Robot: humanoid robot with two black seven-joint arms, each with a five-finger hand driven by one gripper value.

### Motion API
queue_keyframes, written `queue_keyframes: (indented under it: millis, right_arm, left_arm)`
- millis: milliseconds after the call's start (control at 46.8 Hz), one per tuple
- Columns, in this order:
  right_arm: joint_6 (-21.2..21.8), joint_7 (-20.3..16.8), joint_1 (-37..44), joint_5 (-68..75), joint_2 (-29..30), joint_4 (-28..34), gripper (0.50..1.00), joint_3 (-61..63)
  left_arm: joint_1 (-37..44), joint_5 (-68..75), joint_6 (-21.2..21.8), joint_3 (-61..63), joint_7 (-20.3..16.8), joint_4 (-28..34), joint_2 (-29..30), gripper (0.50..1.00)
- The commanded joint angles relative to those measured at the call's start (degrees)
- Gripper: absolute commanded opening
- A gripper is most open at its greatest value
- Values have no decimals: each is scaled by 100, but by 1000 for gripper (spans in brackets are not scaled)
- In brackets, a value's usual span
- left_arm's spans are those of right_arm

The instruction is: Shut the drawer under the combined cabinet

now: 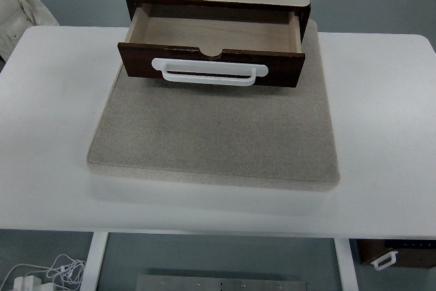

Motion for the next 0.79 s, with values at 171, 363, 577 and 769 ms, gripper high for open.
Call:
queue_keyframes:
  millis: [171, 363, 577, 769]
  right_arm:
    - [0, 1, 4, 0, 0, 0, 952, 1]
    - [0, 1, -5, 0, 0, 0, 952, 1]
    - [0, 1, 4, 0, 0, 0, 952, 1]
    - [0, 1, 4, 0, 0, 0, 952, 1]
  left_arm:
    - [-703, 52, -70, 1624, -2, -568, 148, 1000]
    - [-924, 148, -141, 2662, -10, -1051, 262, 1000]
    - [-933, 631, -334, 3251, -10, -1456, 350, 1000]
    - [-959, 1325, -580, 3779, 16, -1597, 359, 1000]
